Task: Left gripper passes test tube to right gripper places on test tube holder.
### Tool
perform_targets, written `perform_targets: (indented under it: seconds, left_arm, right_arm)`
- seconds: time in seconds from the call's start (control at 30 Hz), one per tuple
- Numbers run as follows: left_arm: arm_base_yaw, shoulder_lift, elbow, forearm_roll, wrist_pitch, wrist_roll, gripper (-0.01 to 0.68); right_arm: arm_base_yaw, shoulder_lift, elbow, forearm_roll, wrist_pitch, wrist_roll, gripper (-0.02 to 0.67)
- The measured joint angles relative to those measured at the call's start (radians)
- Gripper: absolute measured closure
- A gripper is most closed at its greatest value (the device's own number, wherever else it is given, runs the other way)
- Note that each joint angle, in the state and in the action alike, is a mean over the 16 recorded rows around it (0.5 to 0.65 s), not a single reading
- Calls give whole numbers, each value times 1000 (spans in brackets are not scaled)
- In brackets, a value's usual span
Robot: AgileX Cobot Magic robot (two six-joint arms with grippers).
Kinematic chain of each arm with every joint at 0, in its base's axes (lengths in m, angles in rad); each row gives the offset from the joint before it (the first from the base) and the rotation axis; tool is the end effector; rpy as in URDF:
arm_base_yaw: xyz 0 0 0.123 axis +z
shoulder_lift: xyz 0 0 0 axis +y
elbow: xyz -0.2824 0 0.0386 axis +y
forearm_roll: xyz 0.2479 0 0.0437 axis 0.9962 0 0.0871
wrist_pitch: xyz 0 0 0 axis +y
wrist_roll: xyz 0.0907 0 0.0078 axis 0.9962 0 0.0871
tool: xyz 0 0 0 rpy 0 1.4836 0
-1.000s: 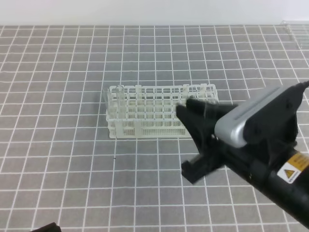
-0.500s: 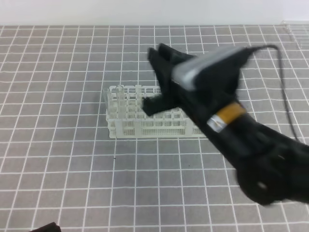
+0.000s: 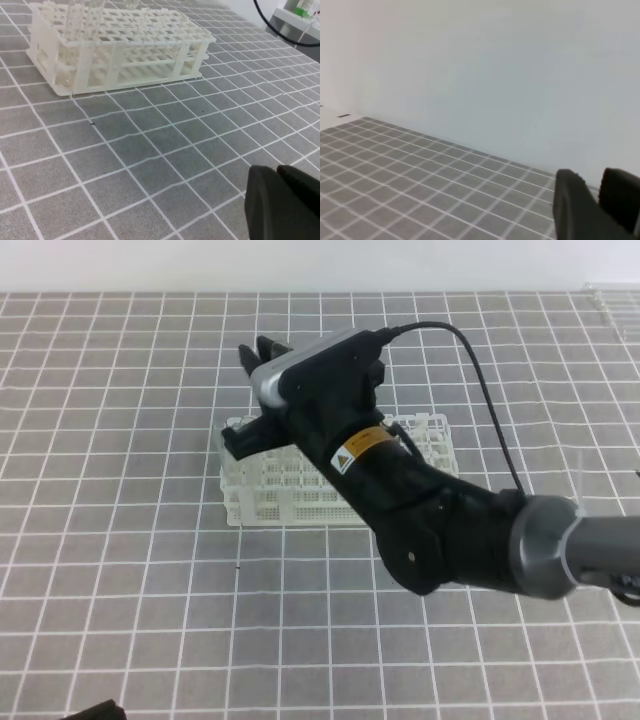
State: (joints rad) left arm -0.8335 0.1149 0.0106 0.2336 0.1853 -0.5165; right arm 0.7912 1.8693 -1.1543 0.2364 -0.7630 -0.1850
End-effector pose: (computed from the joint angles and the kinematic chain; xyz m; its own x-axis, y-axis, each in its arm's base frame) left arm 0.0460 -0.0448 0.1862 -0.3412 -0.0447 -0.9389 0.6413 0.7192 -0.2672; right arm 0.3092 0.2919 0.2628 0.0924 0.0757 -0.9928 -0.5878 0.8090 0.0070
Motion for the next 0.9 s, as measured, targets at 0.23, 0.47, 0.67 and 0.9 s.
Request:
perform_targets:
  seconds: [0.23,0.47,0.67,0.9]
  left_arm:
    - [0,-1,-2,0,2,0,674]
    - [0,-1,-2,0,2,0,674]
    - [0,-2,-3,0,4,0,673]
    - [0,-3,-4,-1,4,0,673]
  right_arm:
    - [-18,56,-51,-28,32,34,562]
    - [-23,82,-76,-67,57,77,562]
    - [-23,90,-82,-87,62,103,562]
    - [-23,92,-82,-91,64,122,562]
